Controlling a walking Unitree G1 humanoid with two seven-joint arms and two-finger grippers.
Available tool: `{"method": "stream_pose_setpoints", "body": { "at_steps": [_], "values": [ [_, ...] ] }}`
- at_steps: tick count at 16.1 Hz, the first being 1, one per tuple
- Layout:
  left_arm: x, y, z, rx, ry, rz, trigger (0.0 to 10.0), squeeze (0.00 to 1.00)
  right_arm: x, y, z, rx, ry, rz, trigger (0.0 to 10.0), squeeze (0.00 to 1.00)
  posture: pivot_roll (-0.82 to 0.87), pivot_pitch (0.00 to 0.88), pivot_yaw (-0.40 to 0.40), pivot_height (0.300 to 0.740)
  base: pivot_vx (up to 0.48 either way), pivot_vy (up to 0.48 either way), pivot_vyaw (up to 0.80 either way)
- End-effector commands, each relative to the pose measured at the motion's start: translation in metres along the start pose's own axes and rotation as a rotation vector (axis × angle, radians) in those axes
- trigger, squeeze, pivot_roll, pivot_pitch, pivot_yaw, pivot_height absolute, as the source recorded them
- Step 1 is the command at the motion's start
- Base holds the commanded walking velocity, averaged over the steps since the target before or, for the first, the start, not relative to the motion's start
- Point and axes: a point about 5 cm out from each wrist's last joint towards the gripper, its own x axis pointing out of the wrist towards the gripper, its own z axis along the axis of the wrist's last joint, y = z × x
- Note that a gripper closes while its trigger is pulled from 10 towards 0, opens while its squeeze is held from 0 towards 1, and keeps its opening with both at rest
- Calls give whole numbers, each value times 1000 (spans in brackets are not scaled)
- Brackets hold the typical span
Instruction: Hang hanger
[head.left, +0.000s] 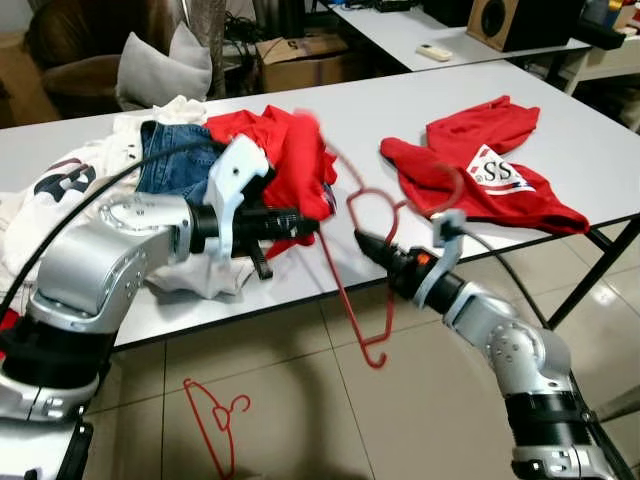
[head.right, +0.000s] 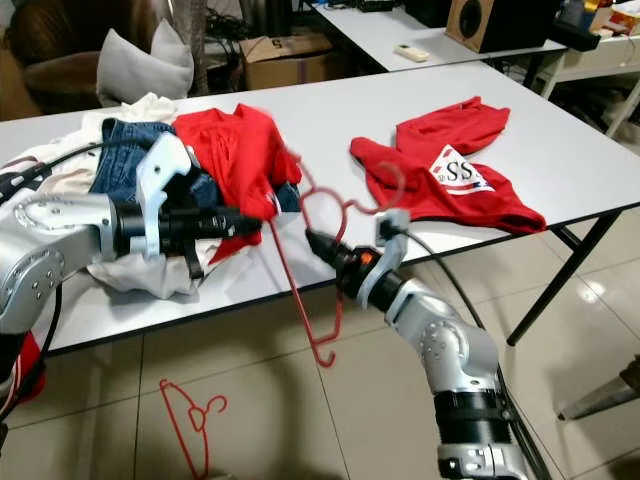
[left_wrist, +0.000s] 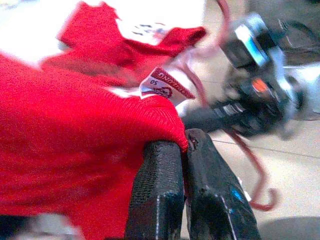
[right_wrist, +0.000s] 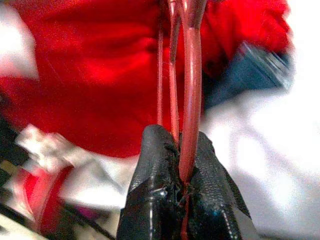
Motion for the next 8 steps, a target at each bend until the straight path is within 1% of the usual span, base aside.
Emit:
{"method": "stream_pose_setpoints", "body": {
  "at_steps": [1, 2, 4, 5, 6, 7, 8],
  "values": [
    [-11, 15, 0, 109, 72, 116, 0, 0, 1, -8, -1, -53, 68, -101, 10000, 0, -77, 0, 56, 740, 0, 0, 0],
    [-16, 19, -4, 133, 121, 149, 0, 0, -2, -12, 1, -92, 95, -137, 10000, 0, -77, 0, 56, 740, 0, 0, 0],
    [-20, 22, -7, 164, 162, 173, 0, 0, -4, -15, -2, -154, 152, -156, 10000, 0, -77, 0, 56, 740, 0, 0, 0],
    [-22, 24, -10, 220, 217, 189, 0, 0, -3, -14, -1, -133, 139, -145, 10000, 0, -75, 0, 52, 740, 0, 0, 0],
    [-22, 19, -9, 229, 220, 154, 0, 0, 2, -12, 2, -83, 106, -125, 10000, 0, -71, 0, 49, 740, 0, 0, 0],
    [-18, 12, -9, 234, 210, 98, 0, 0, 9, -8, 2, -45, 92, -88, 10000, 0, -68, 0, 47, 740, 0, 0, 0],
    [-13, 8, -7, 250, 189, 79, 0, 0, 15, -2, 0, 0, 95, -34, 10000, 0, -65, 0, 44, 740, 0, 0, 0]
  ]
}}
